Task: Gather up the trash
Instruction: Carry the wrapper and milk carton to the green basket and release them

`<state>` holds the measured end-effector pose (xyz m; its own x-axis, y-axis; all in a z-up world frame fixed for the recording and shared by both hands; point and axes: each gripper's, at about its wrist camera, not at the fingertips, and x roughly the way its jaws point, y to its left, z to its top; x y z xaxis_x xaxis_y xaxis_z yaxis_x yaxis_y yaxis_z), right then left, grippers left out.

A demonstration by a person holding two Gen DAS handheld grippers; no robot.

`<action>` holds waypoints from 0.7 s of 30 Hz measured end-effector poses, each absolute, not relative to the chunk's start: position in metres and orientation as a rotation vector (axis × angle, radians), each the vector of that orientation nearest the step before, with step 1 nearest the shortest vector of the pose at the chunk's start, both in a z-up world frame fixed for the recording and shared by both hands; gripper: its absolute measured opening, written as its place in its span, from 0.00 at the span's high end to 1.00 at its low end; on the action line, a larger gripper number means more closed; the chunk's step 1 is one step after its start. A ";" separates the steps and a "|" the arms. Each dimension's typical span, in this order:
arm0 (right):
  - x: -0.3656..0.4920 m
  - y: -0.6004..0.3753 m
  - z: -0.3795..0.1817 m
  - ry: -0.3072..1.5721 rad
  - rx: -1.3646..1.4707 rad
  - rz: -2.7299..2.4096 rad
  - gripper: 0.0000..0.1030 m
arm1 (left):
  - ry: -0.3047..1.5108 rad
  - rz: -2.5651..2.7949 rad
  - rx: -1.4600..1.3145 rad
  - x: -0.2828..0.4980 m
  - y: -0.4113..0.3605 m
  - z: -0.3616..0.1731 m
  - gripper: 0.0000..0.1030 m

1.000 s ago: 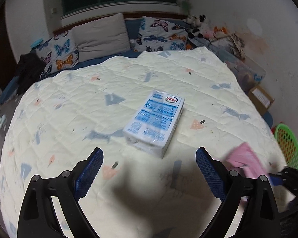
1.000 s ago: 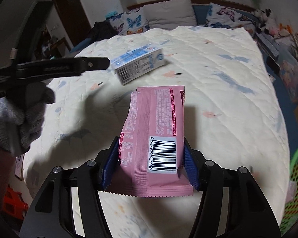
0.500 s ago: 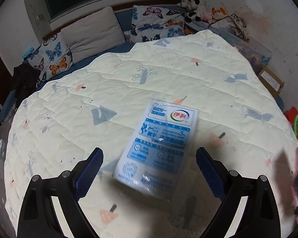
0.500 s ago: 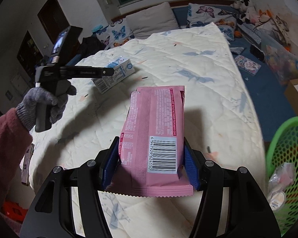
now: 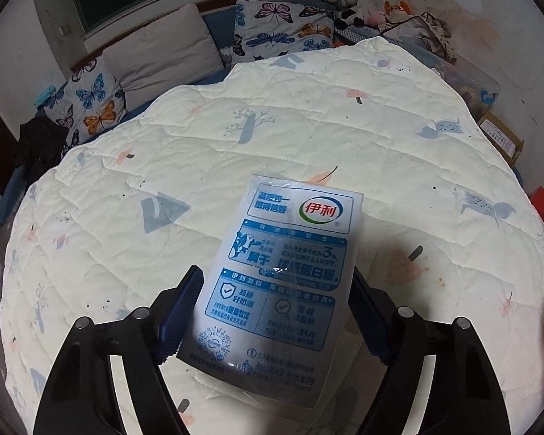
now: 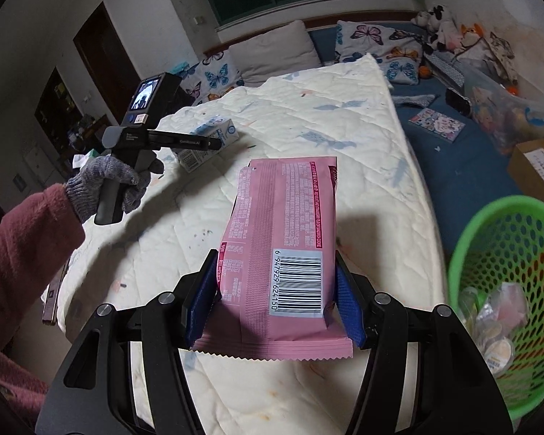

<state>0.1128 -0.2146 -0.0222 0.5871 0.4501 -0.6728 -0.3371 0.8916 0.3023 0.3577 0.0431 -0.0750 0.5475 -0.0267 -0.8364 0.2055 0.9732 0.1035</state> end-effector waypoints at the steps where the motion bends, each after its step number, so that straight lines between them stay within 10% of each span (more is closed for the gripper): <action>1: 0.109 -0.220 -0.023 0.822 0.158 0.456 0.42 | 0.979 -0.135 0.199 0.357 0.042 -0.074 0.29; 21: 0.066 -0.321 -0.024 0.782 0.218 0.130 0.42 | 0.882 -0.319 0.153 0.277 -0.041 -0.030 0.36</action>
